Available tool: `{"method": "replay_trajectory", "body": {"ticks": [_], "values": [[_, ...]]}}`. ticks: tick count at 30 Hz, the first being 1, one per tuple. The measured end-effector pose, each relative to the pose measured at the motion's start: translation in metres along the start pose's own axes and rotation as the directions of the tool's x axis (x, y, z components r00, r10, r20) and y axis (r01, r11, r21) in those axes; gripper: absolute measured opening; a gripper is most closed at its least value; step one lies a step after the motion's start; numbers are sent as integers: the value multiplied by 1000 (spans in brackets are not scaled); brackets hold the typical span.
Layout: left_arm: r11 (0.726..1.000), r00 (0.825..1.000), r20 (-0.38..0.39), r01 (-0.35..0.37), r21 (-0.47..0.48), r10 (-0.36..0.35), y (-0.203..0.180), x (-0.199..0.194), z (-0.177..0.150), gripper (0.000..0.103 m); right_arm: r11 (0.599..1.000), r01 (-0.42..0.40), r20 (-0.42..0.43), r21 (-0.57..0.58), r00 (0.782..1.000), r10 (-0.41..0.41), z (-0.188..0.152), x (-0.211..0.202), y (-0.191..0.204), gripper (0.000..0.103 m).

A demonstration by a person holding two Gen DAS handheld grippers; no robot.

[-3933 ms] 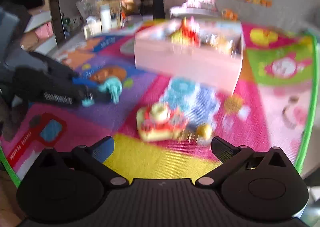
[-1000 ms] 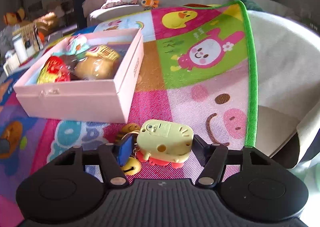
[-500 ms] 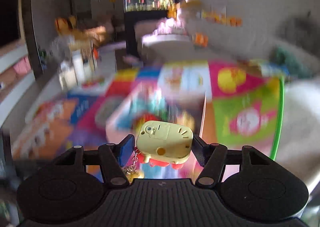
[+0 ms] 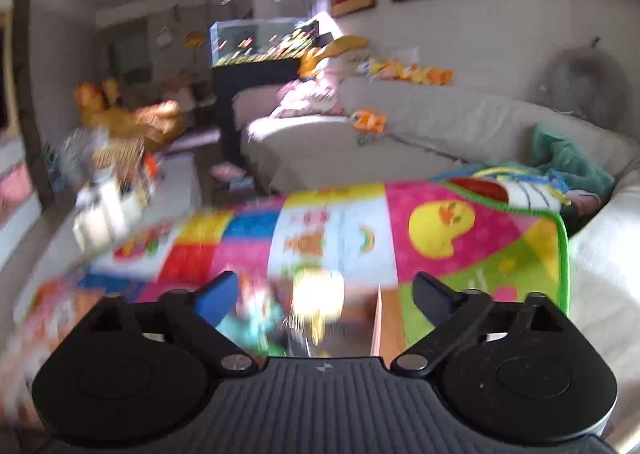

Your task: Organize objects

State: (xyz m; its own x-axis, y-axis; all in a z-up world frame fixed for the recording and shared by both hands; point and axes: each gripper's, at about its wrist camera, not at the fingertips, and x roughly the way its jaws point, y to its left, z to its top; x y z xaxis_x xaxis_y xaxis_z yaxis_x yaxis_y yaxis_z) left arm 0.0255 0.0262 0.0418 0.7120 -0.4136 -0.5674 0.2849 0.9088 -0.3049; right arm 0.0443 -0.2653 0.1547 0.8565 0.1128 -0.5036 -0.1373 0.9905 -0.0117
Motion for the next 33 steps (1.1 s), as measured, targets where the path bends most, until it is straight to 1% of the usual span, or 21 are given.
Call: {"method": "replay_trajectory", "body": {"ticks": [2,3,5,7,9,10,11,12,13,14,15,16,17,19,23,29,33], "values": [[1000,1000,25,1,16,-1,-4,8,20,18,997,-16,-48,-74,999,12,-28,-1,1,98],[1000,1000,16,5,14,-5,-7,17,31,18,994,-26,-71,-102,997,19,-41,-1,2,98],[1000,999,-35,1,6,-1,-11,41,48,18,987,-44,-105,-155,994,28,-65,1,6,98],[999,995,-93,-30,17,32,-16,66,58,18,976,-40,-120,-215,993,14,-85,6,14,95],[996,987,-141,-77,34,81,-20,87,63,30,965,-43,-136,-260,991,7,-99,13,21,80],[994,981,-158,-105,35,109,-21,94,63,35,963,-48,-146,-264,989,10,-104,16,23,77],[989,973,-182,-140,42,145,-22,103,63,44,965,-50,-151,-257,988,11,-107,18,25,73],[985,966,-192,-165,51,172,-20,106,61,57,968,-44,-150,-247,989,7,-109,23,24,72],[979,961,-191,-194,59,202,-18,107,62,64,971,-30,-141,-239,990,-4,-109,27,24,72],[972,952,-195,-227,69,236,-16,107,63,79,972,-13,-128,-233,992,-17,-110,30,24,70],[963,943,-194,-261,73,270,-13,105,64,88,974,-1,-118,-226,993,-27,-109,34,24,68],[956,939,-184,-282,75,292,-10,102,65,92,976,4,-111,-217,993,-29,-109,37,24,68],[948,933,-171,-306,83,316,-6,99,64,96,979,-18,-118,-204,993,-6,-109,40,23,69],[937,926,-147,-339,88,349,1,94,63,98,979,-32,-111,-202,994,9,-108,45,28,69],[928,918,-132,-371,49,374,17,87,66,98,972,-36,-105,-231,994,12,-99,57,46,69],[927,921,-112,-375,3,373,45,79,69,99,962,-39,-109,-272,994,10,-87,73,74,69],[931,927,-103,-365,-27,360,59,76,68,100,955,-38,-113,-293,994,4,-83,78,87,70]]}}
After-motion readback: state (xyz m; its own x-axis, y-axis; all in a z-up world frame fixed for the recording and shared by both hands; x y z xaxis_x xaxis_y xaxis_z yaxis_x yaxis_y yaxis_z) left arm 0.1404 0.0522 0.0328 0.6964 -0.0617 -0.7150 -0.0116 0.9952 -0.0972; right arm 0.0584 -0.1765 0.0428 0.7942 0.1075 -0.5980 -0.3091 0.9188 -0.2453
